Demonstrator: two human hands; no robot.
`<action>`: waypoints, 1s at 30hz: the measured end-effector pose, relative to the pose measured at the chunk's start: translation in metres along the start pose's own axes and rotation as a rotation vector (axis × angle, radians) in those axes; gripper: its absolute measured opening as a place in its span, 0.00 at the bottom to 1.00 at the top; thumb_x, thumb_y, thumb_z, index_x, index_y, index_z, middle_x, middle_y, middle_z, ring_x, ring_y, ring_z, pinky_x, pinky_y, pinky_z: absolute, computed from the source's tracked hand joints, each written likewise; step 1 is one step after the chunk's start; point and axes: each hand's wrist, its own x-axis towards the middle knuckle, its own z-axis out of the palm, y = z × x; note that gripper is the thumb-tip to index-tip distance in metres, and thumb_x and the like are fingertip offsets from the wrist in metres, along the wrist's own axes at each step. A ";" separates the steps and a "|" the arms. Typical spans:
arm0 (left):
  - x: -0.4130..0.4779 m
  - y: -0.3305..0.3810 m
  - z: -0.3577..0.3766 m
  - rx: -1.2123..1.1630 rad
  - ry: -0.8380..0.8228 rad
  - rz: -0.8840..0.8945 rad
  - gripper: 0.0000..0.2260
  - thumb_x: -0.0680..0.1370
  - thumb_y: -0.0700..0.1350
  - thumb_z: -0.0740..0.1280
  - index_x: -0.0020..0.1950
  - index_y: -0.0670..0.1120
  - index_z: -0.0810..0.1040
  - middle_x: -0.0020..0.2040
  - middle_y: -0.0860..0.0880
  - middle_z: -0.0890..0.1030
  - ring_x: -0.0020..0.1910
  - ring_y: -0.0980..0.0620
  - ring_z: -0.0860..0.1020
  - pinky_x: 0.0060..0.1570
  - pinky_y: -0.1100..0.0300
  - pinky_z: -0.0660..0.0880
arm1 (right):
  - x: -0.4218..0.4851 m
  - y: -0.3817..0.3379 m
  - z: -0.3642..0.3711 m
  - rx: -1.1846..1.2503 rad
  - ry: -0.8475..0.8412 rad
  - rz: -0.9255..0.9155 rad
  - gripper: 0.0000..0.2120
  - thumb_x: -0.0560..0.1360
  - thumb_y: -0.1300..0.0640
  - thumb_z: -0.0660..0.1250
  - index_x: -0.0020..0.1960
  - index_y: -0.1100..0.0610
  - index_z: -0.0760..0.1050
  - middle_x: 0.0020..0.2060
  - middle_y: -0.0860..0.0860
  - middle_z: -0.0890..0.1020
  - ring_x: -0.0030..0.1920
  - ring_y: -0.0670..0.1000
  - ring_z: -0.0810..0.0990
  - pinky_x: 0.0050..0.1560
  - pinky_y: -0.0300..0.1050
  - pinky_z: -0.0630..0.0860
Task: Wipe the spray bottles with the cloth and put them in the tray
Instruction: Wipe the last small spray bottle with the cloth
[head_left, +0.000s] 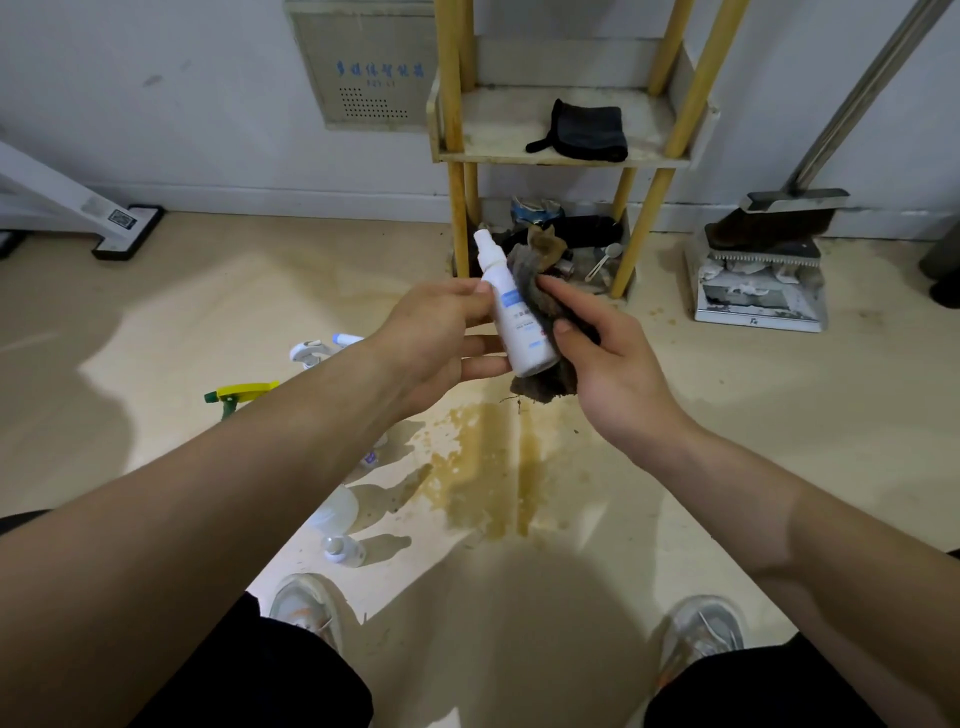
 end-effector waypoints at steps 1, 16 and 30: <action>0.001 0.000 -0.001 0.004 -0.006 0.011 0.10 0.85 0.40 0.61 0.63 0.43 0.78 0.62 0.40 0.82 0.54 0.41 0.84 0.53 0.46 0.83 | 0.002 0.000 -0.002 0.011 0.020 0.016 0.20 0.84 0.65 0.56 0.73 0.51 0.71 0.65 0.43 0.79 0.64 0.43 0.78 0.63 0.41 0.76; -0.001 0.008 0.002 0.034 -0.058 0.057 0.15 0.81 0.46 0.67 0.65 0.41 0.76 0.59 0.42 0.82 0.52 0.47 0.84 0.43 0.52 0.83 | -0.004 -0.002 0.003 0.063 0.014 0.028 0.21 0.85 0.65 0.55 0.77 0.56 0.66 0.68 0.47 0.78 0.65 0.43 0.78 0.64 0.42 0.77; 0.001 0.002 -0.012 0.057 0.089 0.080 0.11 0.83 0.46 0.64 0.62 0.41 0.75 0.53 0.45 0.82 0.46 0.45 0.84 0.37 0.55 0.81 | -0.004 -0.004 0.012 -0.086 -0.016 -0.010 0.23 0.84 0.65 0.57 0.73 0.45 0.70 0.58 0.34 0.79 0.57 0.34 0.79 0.56 0.32 0.76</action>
